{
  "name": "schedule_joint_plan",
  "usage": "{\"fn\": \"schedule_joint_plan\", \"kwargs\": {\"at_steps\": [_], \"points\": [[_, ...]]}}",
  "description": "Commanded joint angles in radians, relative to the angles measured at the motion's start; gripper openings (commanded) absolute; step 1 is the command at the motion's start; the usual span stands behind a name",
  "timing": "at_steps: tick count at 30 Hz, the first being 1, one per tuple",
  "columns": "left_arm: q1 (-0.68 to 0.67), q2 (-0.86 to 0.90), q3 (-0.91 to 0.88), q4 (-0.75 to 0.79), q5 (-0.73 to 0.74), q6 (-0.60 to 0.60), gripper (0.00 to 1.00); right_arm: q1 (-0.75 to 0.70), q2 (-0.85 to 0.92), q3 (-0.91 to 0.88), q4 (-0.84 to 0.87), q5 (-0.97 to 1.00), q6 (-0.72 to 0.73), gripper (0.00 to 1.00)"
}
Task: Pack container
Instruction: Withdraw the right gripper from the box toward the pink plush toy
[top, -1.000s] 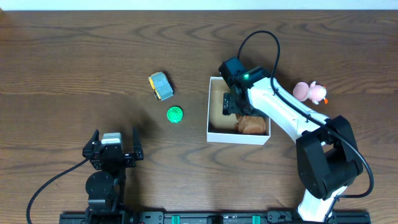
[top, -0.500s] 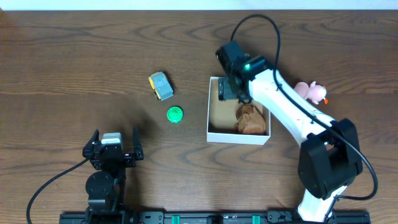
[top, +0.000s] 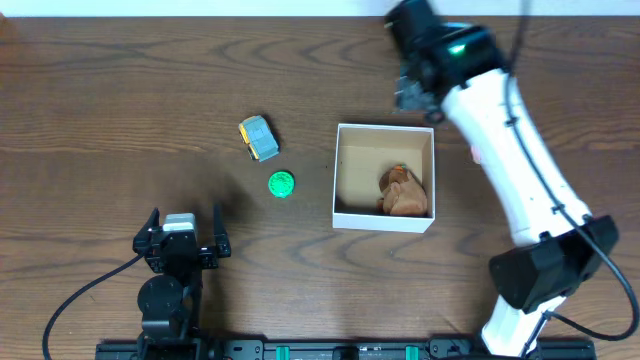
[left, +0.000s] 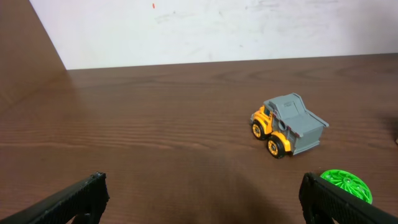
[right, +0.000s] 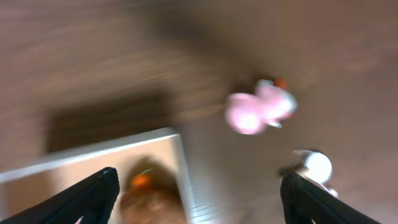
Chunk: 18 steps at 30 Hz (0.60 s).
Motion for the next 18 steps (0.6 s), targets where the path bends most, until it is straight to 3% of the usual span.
{"fn": "schedule_joint_plan", "kwargs": {"at_steps": [1,3,11,18], "points": [[0.005,-0.006,-0.029,-0.008,0.016,0.01,0.98,-0.113,0.01,0.011,-0.018,0.059,0.114,0.9],[0.005,-0.006,-0.029,-0.008,0.016,0.01,0.98,-0.174,0.01,0.001,-0.009,0.055,0.148,0.99],[0.005,-0.006,-0.029,-0.008,0.016,0.01,0.98,-0.388,0.014,-0.071,0.139,-0.087,0.217,0.99],[0.005,-0.006,-0.029,-0.008,0.016,0.01,0.98,-0.495,0.015,-0.29,0.342,-0.171,0.317,0.99]]}}
